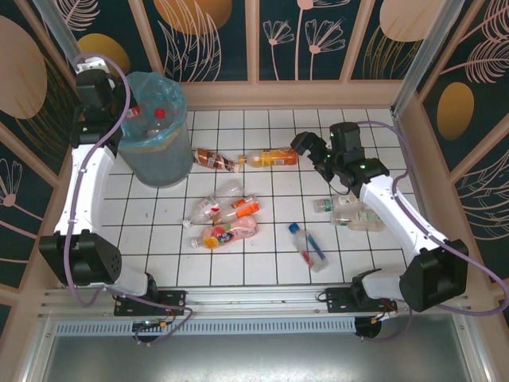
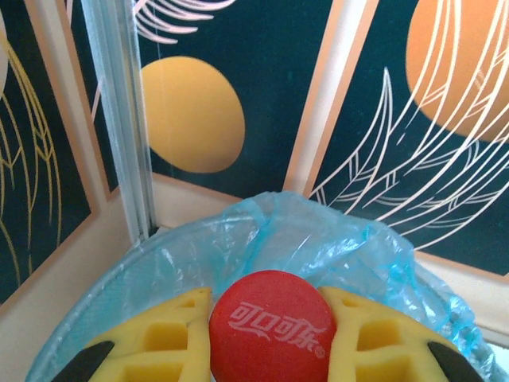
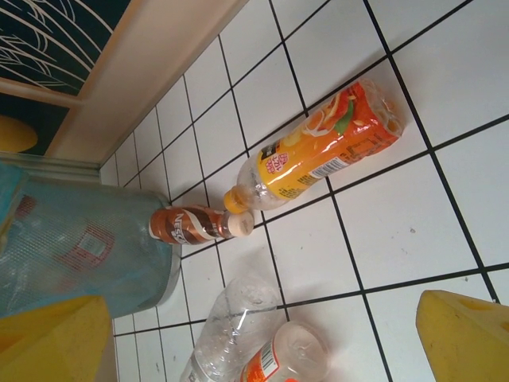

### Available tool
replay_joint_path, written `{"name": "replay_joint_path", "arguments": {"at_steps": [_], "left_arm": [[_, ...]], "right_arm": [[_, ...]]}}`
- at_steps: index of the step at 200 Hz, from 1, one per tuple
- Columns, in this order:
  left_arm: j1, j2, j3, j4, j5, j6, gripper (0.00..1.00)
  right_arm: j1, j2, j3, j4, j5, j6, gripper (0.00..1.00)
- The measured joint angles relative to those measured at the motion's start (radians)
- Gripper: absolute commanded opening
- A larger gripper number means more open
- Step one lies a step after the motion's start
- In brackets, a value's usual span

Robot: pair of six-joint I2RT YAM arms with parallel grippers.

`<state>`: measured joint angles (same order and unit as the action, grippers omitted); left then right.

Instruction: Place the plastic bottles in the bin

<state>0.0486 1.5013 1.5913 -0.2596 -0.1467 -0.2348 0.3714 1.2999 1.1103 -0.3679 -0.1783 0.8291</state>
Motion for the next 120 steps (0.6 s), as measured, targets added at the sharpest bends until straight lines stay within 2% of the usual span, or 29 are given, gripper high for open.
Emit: {"name": "replay_joint_path", "arguments": {"at_steps": [59,120], "left_arm": [[0.000,0.047,0.074,0.085,0.016,-0.002,0.00],[0.000,0.083,-0.148,0.156,0.028,0.002,0.00]], "right_arm": [[0.004,0.023,0.000,0.003,-0.003,0.000,0.99],[0.013,0.052,-0.023,0.027,-0.007,0.000,0.99]]}}
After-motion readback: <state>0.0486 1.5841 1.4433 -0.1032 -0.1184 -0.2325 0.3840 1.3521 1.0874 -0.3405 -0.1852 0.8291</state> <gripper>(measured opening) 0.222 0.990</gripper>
